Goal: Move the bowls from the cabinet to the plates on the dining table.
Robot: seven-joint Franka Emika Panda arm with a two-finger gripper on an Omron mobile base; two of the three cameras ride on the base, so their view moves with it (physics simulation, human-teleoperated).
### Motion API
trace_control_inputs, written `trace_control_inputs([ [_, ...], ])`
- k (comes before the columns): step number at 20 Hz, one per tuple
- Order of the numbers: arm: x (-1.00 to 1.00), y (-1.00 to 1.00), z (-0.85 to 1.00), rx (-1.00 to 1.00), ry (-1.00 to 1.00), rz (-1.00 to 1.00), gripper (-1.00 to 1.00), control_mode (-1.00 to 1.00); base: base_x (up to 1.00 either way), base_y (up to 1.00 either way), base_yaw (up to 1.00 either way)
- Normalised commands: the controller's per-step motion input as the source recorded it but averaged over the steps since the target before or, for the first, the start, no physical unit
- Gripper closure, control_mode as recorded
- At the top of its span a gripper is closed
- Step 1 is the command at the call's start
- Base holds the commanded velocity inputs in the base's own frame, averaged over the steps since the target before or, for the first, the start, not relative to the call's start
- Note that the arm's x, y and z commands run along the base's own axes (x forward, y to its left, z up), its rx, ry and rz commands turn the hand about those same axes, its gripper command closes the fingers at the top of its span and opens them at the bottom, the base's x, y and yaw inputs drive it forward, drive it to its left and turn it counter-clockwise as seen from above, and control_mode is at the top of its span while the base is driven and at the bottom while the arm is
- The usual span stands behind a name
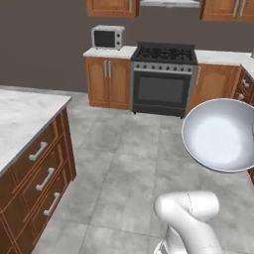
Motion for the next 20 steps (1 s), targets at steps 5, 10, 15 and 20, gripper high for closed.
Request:
trace_control_inputs([
  [5, 0.0, 0.0, 0.0, 0.0, 0.0, 0.0, 1.0, 1.0, -0.1, 0.0, 0.5],
  [10, 0.0, 0.0, 0.0, 0.0, 0.0, 0.0, 1.0, 1.0, -0.08, 0.0, 0.5],
  [15, 0.0, 0.0, 0.0, 0.0, 0.0, 0.0, 1.0, 1.0, -0.08, 0.0, 0.5],
  [20, 0.0, 0.0, 0.0, 0.0, 0.0, 0.0, 1.0, 1.0, -0.11, 0.0, 0.48],
])
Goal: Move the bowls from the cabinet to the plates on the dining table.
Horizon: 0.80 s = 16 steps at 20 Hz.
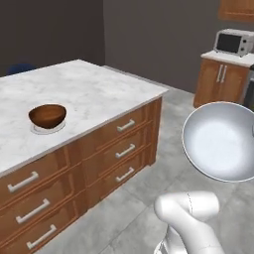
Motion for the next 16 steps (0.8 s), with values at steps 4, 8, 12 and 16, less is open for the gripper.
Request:
trace_control_inputs([
  [4, 0.0, 0.0, 0.0, 0.0, 0.0, 0.0, 1.0, 1.0, -0.12, 0.02, 0.47],
  [8, 0.0, 0.0, 0.0, 0.0, 0.0, 0.0, 1.0, 1.0, -0.09, 0.09, 0.45],
  [12, 0.0, 0.0, 0.0, 0.0, 0.0, 0.0, 1.0, 1.0, -0.05, 0.12, 0.44],
  [16, 0.0, 0.0, 0.0, 0.0, 0.0, 0.0, 1.0, 1.0, -0.03, 0.13, 0.43],
])
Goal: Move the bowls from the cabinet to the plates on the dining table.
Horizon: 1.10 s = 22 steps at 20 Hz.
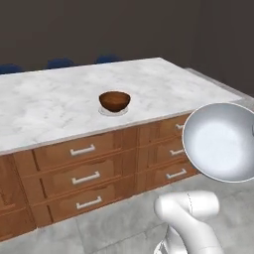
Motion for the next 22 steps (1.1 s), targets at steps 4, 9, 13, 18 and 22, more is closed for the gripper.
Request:
trace_control_inputs([
  [4, 0.0, 0.0, 0.0, 0.0, 0.0, 0.0, 1.0, 1.0, -0.01, 0.13, 0.43],
  [9, 0.0, 0.0, 0.0, 0.0, 0.0, 0.0, 1.0, 1.0, 0.0, 0.14, 0.42],
  [13, 0.0, 0.0, 0.0, 0.0, 0.0, 0.0, 1.0, 1.0, 0.0, 0.12, 0.41],
  [18, 0.0, 0.0, 0.0, 0.0, 0.0, 0.0, 1.0, 1.0, 0.0, 0.1, 0.37],
  [22, 0.0, 0.0, 0.0, 0.0, 0.0, 0.0, 1.0, 1.0, 0.0, 0.0, 0.1],
])
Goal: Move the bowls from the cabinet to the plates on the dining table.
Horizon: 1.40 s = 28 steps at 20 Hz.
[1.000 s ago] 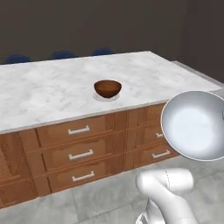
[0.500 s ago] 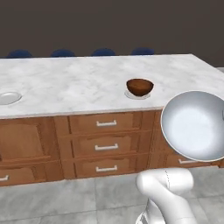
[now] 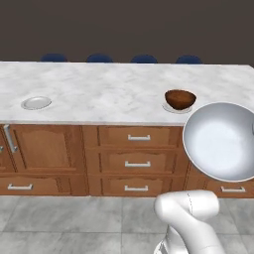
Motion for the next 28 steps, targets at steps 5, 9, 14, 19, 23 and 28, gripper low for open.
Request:
trace_control_inputs([
  [5, 0.0, 0.0, 0.0, 0.0, 0.0, 0.0, 1.0, 1.0, 0.0, 0.0, 0.0],
  [9, 0.0, 0.0, 0.0, 0.0, 0.0, 0.0, 1.0, 1.0, 0.04, 0.05, -0.08],
  [14, 0.0, 0.0, 0.0, 0.0, 0.0, 0.0, 1.0, 1.0, 0.01, 0.26, -0.21],
  [19, 0.0, 0.0, 0.0, 0.0, 0.0, 0.0, 1.0, 1.0, 0.0, 0.18, -0.08],
  [23, 0.0, 0.0, 0.0, 0.0, 0.0, 0.0, 1.0, 1.0, 0.0, 0.66, -0.02],
  [28, 0.0, 0.0, 0.0, 0.0, 0.0, 0.0, 1.0, 1.0, 0.02, 0.87, -0.02],
])
